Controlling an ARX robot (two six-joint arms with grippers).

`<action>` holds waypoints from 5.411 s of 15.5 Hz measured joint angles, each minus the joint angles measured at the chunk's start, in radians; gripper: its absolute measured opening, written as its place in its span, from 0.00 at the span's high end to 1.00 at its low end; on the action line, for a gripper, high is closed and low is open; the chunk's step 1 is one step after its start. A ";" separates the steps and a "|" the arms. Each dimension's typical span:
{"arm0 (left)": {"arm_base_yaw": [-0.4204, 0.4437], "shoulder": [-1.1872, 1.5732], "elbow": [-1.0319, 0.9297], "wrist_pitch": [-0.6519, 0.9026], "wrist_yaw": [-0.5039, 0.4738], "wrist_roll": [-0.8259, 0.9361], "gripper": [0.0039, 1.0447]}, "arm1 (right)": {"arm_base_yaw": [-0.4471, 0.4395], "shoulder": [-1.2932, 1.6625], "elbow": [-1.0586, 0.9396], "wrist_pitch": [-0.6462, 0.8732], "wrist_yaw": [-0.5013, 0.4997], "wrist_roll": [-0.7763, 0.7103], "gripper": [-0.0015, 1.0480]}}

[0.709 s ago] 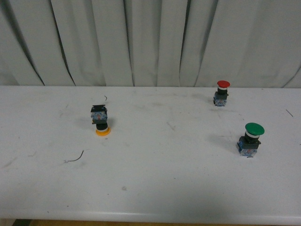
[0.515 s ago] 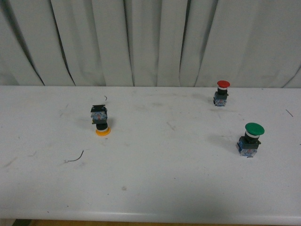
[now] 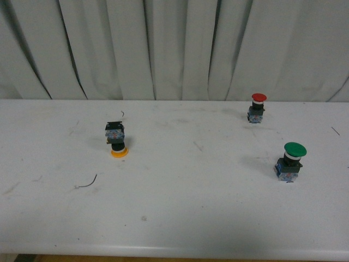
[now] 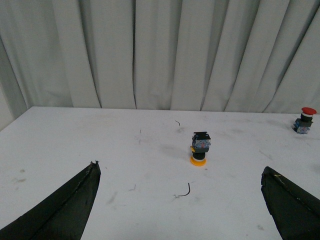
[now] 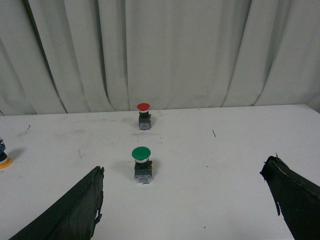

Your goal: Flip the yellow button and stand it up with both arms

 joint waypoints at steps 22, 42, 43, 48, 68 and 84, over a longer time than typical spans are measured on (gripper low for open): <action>-0.010 0.009 0.011 -0.049 -0.016 -0.009 0.06 | 0.000 0.000 0.000 0.000 0.000 0.000 0.06; -0.162 2.135 1.515 -0.234 -0.047 -0.137 0.06 | 0.000 0.000 0.000 0.000 0.000 0.000 0.06; -0.177 2.142 1.517 -0.222 -0.004 -0.137 0.06 | 0.000 0.000 0.000 0.000 0.000 0.000 0.06; -0.184 2.187 1.518 -0.191 0.000 -0.079 0.06 | 0.000 0.000 0.000 0.000 0.000 0.000 0.06; -0.182 2.254 1.549 -0.221 -0.045 -0.065 0.50 | 0.000 0.000 0.000 0.000 0.000 0.000 0.06; -0.319 1.470 0.946 -0.010 0.082 0.022 0.67 | 0.000 0.000 0.000 0.000 0.000 0.000 0.06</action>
